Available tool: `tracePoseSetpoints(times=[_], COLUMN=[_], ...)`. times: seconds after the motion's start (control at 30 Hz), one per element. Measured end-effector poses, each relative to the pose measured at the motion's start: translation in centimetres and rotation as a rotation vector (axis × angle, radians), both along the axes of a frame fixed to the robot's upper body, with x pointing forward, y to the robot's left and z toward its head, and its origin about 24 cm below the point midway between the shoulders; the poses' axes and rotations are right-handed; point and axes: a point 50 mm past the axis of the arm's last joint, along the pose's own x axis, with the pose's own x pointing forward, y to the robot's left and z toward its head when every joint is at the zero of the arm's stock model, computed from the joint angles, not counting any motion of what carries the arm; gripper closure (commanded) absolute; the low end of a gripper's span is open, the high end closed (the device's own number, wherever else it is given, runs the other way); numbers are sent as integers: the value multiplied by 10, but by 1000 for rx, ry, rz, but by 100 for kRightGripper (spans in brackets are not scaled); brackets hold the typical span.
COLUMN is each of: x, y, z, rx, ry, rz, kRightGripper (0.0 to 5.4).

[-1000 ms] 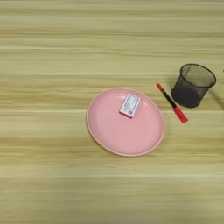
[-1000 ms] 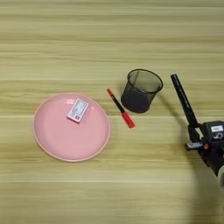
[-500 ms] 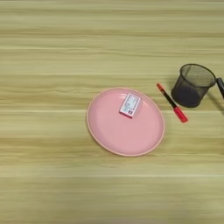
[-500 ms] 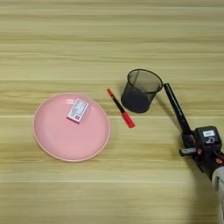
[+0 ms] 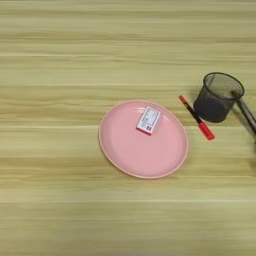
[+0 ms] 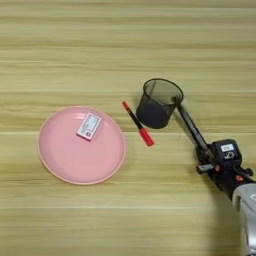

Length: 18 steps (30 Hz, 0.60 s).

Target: Move the objects on the table

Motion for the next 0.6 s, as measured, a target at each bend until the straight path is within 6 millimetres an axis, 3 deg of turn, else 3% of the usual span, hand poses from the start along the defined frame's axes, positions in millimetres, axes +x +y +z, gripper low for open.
tracePoseSetpoints(times=[0.6], x=[2], y=[4], z=[2], rx=[8], ry=[-15], rz=[15], kRightGripper=[160])
